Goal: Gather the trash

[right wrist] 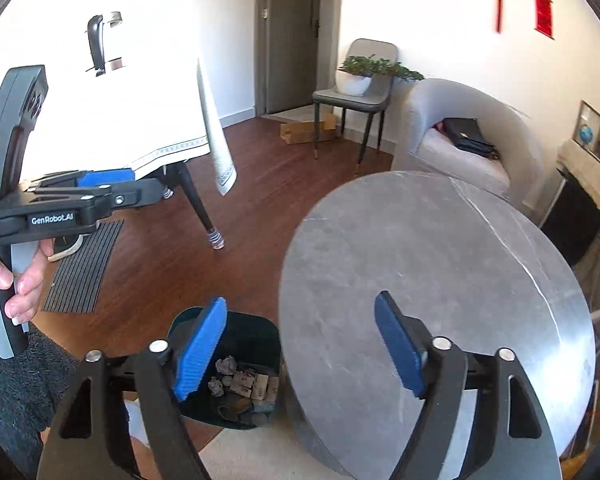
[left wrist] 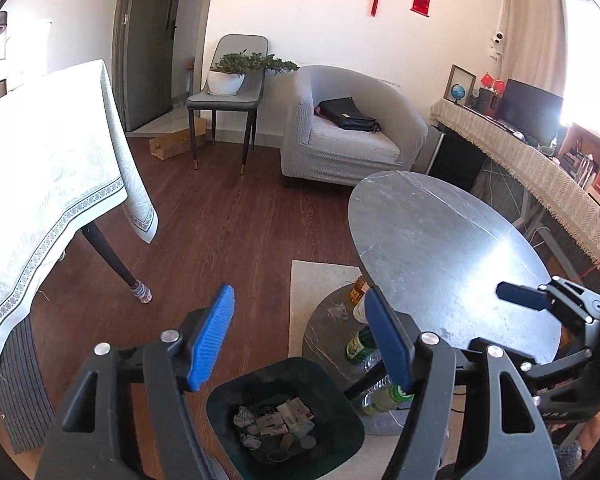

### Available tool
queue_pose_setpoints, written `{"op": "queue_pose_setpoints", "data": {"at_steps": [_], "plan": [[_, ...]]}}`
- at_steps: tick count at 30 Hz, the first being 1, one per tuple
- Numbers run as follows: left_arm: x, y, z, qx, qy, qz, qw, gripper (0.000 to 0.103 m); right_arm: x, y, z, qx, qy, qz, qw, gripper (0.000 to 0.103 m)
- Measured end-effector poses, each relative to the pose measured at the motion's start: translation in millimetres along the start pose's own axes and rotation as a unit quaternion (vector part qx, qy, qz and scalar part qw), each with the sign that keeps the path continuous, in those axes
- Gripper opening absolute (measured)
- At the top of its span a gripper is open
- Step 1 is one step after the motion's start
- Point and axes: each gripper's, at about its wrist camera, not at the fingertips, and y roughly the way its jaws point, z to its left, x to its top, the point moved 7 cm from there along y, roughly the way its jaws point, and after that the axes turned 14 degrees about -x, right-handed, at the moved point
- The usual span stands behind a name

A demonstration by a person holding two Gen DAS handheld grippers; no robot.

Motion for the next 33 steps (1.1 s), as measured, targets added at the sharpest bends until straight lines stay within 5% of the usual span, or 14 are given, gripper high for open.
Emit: {"op": "queue_pose_setpoints", "data": {"at_steps": [3,12,22,33], "plan": [[-15.3,-8.1,-15.4,0.006,0.021,-0.005,0.9997,0.088,-23.8,-20.8,-47.0,-0.039,0.04,-0.007,0.998,0.09],[-53.5,-26.3,-54.7,0.062,0.052,-0.014,0.9966,0.096,-73.4,-78.8,-133.4,-0.067,0.123,-0.021,0.99,0.093],[-62.3,-29.4,-70.2,0.056,0.037,-0.022,0.9975,0.097,-87.4,-102.4,-116.0,-0.063,0.079,-0.024,0.995,0.093],[-67.8,-23.8,-69.5,0.057,0.043,-0.018,0.9973,0.098,-104.6,-102.2,-105.7,-0.043,0.096,-0.03,0.994,0.093]]}}
